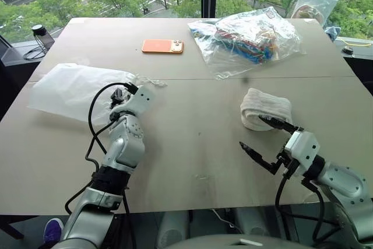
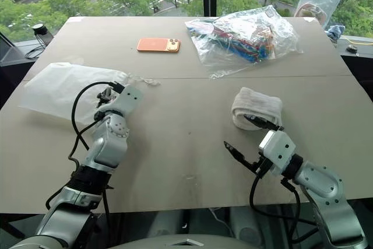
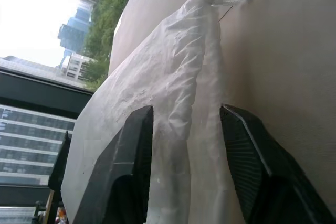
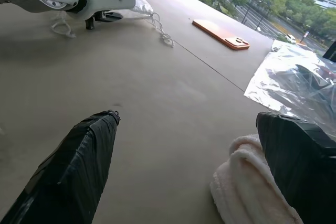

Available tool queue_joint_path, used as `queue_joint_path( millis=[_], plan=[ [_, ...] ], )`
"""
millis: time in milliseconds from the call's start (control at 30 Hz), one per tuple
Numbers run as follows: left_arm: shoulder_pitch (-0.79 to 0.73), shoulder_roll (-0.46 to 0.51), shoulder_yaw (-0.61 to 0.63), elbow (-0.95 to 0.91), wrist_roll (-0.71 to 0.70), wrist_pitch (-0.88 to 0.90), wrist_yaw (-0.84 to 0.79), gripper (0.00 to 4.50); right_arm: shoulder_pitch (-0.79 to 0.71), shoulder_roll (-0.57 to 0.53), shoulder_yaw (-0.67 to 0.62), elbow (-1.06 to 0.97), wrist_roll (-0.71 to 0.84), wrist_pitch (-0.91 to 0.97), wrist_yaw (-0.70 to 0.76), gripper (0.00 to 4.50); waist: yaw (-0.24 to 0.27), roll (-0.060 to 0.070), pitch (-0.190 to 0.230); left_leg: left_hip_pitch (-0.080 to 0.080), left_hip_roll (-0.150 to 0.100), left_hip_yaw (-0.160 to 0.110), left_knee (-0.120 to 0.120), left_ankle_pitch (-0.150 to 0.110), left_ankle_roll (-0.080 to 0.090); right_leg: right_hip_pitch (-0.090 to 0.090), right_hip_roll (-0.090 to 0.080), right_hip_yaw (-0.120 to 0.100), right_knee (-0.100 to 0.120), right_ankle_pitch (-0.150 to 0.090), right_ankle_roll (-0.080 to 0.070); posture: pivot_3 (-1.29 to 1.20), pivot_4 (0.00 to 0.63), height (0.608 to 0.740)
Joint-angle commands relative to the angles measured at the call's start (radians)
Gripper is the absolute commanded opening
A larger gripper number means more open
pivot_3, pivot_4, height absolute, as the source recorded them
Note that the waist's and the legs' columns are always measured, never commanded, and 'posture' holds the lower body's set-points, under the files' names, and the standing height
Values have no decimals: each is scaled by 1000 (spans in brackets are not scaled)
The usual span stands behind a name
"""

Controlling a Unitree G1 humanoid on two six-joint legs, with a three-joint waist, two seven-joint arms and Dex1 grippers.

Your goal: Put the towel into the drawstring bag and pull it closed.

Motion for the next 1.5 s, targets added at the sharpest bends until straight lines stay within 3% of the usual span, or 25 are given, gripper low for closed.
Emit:
queue_joint_path(
  millis=[33,100,200,367,533,767,933,1033,1167,1400,1500],
  plan=[
    [-19,41,101,-21,-78,-108,-58,219,-15,7,-4,-36,-18,19,-39,4500,-1,0,0,0,0,0,0,0,0,0,0,0,0,0,0,0,150,740],
    [-14,50,170,-39,-182,-164,-146,33,-15,-1,0,-46,-68,45,-69,4500,-1,0,0,0,0,0,0,0,0,0,0,0,0,0,-1,0,150,740],
    [-23,26,301,-110,-446,-82,-390,33,-19,-5,8,-55,-95,86,-88,4500,0,0,0,0,0,0,0,0,0,0,0,0,0,0,-1,0,150,740],
    [-49,103,451,-250,-929,323,-805,33,-54,-26,-9,-49,-70,161,-73,4500,-3,0,0,-1,0,0,1,0,0,0,0,-1,0,0,-1,0,150,740],
    [-94,125,540,-264,-1152,573,-854,33,-93,-30,-68,-17,-31,248,-93,4500,-4,0,0,0,0,-1,1,0,0,0,0,-1,1,-2,2,0,150,740],
    [-126,98,500,-301,-1213,647,-781,33,-238,-18,-184,60,86,460,-148,4500,-6,0,0,0,0,-1,2,0,0,0,0,-1,1,0,-1,0,150,740],
    [-183,41,454,-277,-1214,625,-736,33,-436,-23,-143,270,61,570,-184,4500,-4,0,0,0,0,-1,2,0,0,0,0,0,1,1,-1,0,150,740],
    [-211,15,437,-275,-1216,612,-716,33,-543,-27,-90,418,50,637,-170,4500,-4,0,0,-1,0,-1,2,0,0,0,1,0,1,1,-1,0,150,740],
    [-211,2,417,-291,-1210,588,-693,33,-624,-76,40,578,71,749,-13,4500,-7,0,1,-1,0,0,1,0,0,0,1,0,1,1,-1,0,150,740],
    [-192,-18,419,-329,-1225,578,-643,33,-698,-108,216,830,-28,637,153,4500,-11,-4,-3,0,0,-1,0,0,0,0,1,0,0,1,-1,0,150,740],
    [-199,-39,423,-336,-1225,576,-611,0,-723,-89,248,904,-64,578,183,3567,-18,-10,-7,4,0,-1,1,0,0,4,1,0,0,1,-1,0,150,740]
  ],
)
